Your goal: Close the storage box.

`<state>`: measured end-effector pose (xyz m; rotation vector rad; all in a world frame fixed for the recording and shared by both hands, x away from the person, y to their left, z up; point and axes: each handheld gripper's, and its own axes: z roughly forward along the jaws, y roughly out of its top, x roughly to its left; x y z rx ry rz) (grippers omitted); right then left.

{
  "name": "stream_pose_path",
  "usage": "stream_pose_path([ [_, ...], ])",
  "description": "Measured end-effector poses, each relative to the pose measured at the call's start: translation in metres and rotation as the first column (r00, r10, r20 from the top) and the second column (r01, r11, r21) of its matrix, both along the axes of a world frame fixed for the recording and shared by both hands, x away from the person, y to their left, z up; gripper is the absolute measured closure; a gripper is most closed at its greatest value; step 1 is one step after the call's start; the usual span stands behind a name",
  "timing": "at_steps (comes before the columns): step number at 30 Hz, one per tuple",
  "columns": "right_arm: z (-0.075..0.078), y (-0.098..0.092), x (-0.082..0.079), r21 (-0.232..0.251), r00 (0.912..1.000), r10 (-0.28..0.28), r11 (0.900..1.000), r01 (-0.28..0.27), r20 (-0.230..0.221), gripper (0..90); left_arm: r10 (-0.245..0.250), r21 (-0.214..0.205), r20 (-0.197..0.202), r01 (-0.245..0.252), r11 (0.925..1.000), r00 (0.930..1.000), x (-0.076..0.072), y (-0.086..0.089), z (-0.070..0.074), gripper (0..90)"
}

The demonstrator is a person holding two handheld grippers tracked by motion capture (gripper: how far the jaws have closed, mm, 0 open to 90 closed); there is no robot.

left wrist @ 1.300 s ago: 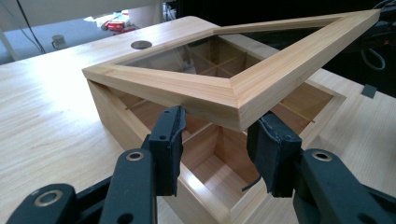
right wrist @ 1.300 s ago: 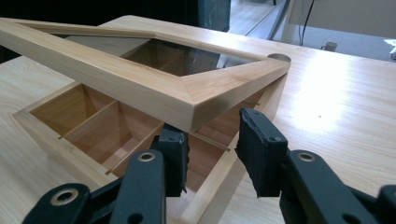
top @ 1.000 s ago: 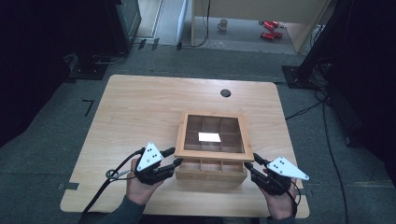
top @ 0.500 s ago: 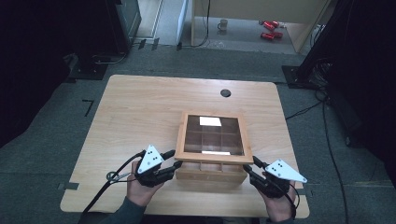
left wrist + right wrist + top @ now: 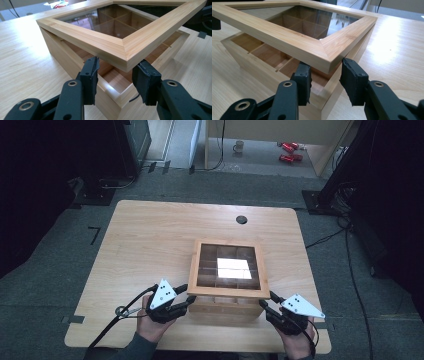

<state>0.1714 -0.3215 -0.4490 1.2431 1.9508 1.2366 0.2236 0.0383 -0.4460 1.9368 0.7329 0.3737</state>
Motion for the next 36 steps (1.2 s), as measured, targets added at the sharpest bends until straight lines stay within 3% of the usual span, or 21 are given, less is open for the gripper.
stream_pose_path([
  [9,-0.008,0.002,-0.004,-0.003,0.9999,0.002,1.0000,-0.002,-0.014,59.3,0.012,0.036,0.015,-0.013,0.9993,0.9998,-0.003,-0.002,-0.008,52.9],
  [20,-0.017,0.002,-0.007,-0.018,0.9993,0.007,0.9998,-0.007,-0.036,56.3,0.019,0.068,-0.001,-0.019,0.9975,0.9998,-0.004,-0.002,-0.018,47.5],
  [25,-0.018,0.004,-0.009,-0.031,0.9994,0.003,0.9995,-0.004,-0.033,55.2,0.017,0.045,-0.012,-0.017,0.9989,0.9998,-0.004,0.000,-0.020,46.7],
  [36,-0.022,0.005,-0.013,-0.066,0.9988,-0.001,0.9978,-0.002,-0.049,50.2,-0.002,0.074,-0.006,0.002,0.9973,1.0000,-0.009,0.000,-0.024,46.1],
])
